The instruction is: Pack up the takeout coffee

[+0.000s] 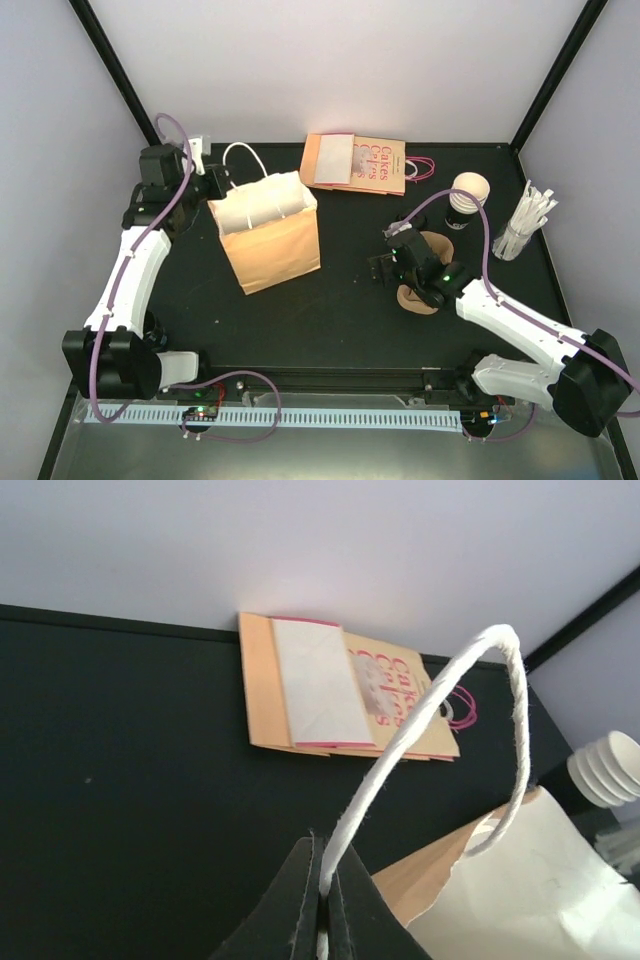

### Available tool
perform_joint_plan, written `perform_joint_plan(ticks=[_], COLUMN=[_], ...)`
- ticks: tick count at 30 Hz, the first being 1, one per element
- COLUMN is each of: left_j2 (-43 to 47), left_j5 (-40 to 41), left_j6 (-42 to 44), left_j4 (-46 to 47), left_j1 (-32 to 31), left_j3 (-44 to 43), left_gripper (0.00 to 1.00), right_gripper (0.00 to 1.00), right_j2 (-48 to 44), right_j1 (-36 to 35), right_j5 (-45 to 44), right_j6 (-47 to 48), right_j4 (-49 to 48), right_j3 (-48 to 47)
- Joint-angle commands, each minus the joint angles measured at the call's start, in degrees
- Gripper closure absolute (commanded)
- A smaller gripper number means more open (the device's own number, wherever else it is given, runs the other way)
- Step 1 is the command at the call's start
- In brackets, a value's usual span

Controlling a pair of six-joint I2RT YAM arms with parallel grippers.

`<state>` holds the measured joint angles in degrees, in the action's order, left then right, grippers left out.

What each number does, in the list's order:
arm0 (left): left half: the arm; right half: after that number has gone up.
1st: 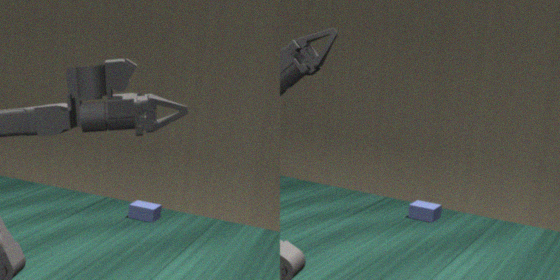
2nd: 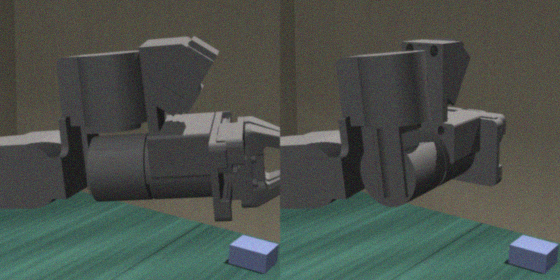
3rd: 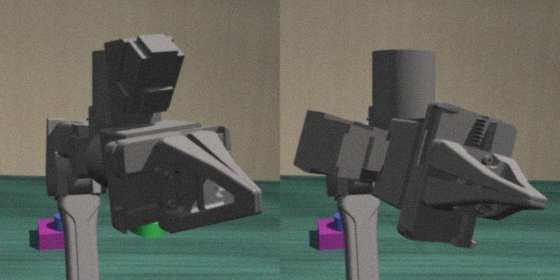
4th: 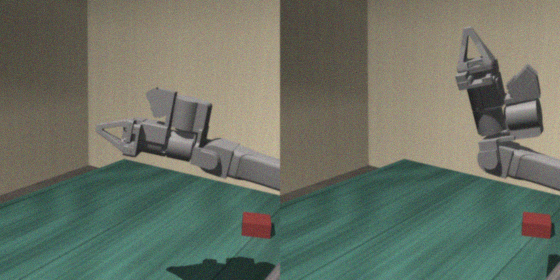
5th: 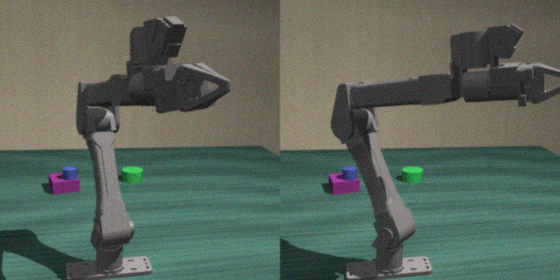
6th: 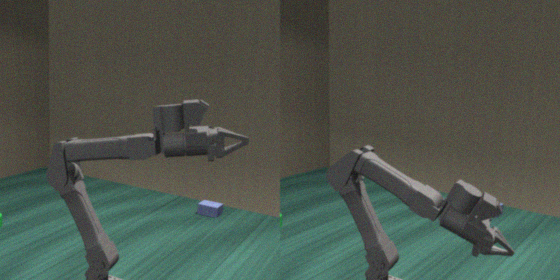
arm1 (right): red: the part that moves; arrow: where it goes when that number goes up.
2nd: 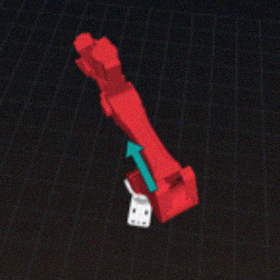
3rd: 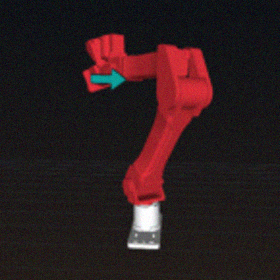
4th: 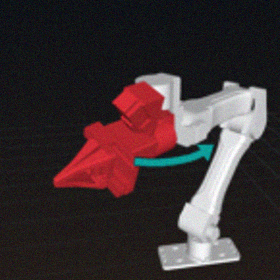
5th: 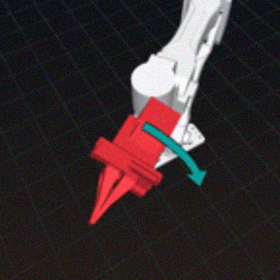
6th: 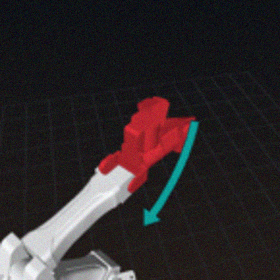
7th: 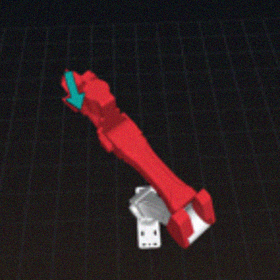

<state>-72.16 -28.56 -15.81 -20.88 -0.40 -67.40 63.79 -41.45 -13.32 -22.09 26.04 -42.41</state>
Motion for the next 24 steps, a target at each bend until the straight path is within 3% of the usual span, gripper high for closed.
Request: perform_joint_plan(ticks=[1,8,13,15,24], left_j2=[-0.10,0.00,0.54,1.12,8.52], left_j5=[0.72,0.07,-1.05,-1.28,-2.59], left_j6=[1.04,0.72,0.95,0.44,-4.27], left_j4=[1.30,1.28,1.80,1.67,0.80], left_j1=[3.50,6.81,6.91,6.91,6.84], left_j3=[-2.64,-2.24,-1.31,-1.18,2.06], left_gripper=[0.98,0.97,0.86,0.78,0.20], right_gripper=[0.01,0.01,0.01,0.01,0.00], right_j2=[-0.56,-0.66,-1.18,-1.59,-2.97], right_j1=[0.73,0.99,1.01,0.95,0.98], right_j5=[-0.33,-0.34,-0.63,-0.90,-1.68], right_j6=[1.38,1.60,1.51,1.52,1.61], right_j4=[0.53,1.03,1.64,1.84,2.81], right_j3=[-2.34,-3.03,-3.38,-3.38,-3.53])
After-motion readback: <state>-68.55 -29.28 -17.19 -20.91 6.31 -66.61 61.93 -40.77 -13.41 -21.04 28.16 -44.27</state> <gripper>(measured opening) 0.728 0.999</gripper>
